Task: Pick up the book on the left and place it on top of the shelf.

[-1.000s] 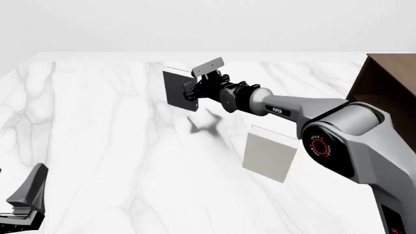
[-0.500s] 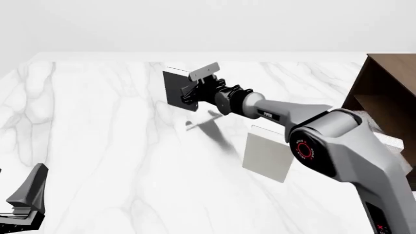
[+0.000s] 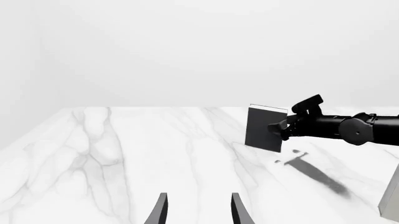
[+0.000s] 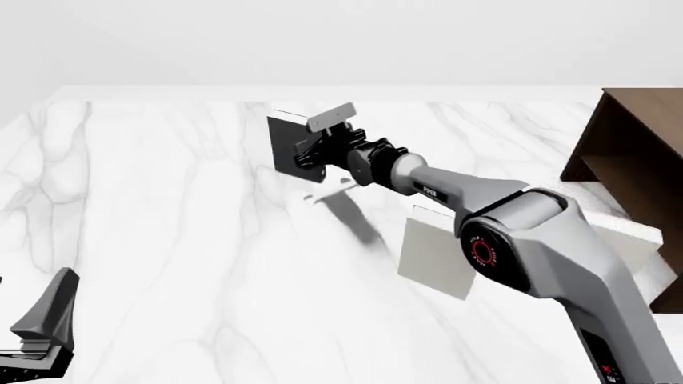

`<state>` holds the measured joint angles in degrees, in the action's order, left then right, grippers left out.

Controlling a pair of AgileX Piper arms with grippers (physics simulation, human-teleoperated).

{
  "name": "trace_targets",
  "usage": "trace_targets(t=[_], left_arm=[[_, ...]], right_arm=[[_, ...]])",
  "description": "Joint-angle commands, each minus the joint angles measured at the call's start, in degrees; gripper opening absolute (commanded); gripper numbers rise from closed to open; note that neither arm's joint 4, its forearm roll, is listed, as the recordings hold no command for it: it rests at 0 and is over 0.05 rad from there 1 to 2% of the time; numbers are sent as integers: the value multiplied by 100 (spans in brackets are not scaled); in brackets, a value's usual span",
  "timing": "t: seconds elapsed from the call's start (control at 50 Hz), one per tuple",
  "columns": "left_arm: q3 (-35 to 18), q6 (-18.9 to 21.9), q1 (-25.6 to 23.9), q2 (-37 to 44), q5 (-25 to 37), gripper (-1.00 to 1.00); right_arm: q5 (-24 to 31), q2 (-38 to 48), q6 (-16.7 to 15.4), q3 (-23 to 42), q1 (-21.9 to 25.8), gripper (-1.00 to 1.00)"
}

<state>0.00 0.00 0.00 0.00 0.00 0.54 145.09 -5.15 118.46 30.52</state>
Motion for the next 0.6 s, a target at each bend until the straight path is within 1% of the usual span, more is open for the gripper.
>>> trace_targets(t=[0.02,0.06,0.08,0.3,0.44,0.6], left_arm=[[0,0,0,0,0,100],[0,0,0,0,0,100],[0,0,0,0,0,100],[0,0,0,0,0,100],[0,0,0,0,0,100],[0,0,0,0,0,100]], right_arm=[[113,186,2,276,9,100],[76,147,7,218,22,100],[48,132,-10,194,9,-100],[-253,-189,34,-354,12,-100],[-593,-679,61,-1063,41,-100],[-803,-1384,32,-1745,62,-100]])
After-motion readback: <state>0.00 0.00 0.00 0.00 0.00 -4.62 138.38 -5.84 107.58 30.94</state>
